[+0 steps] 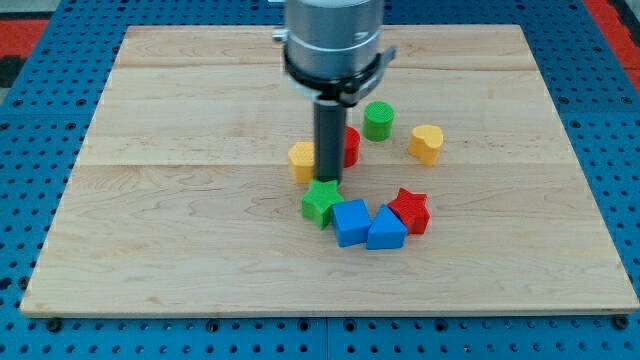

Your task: Separate the green blocks away from each other

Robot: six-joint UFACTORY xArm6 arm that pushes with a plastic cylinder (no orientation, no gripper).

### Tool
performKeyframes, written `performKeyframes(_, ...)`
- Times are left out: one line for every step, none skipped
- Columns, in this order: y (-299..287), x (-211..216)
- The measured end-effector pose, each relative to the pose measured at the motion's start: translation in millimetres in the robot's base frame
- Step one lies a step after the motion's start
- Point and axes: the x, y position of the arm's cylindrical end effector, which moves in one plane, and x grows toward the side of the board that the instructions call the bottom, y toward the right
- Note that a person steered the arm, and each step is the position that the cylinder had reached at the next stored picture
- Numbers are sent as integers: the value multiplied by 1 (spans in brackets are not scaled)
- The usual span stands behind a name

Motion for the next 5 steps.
performKeyframes(-32,2)
performKeyframes(-69,1)
performKeyframes(-100,-8)
performKeyframes(-103,-12)
performKeyframes(-77,19)
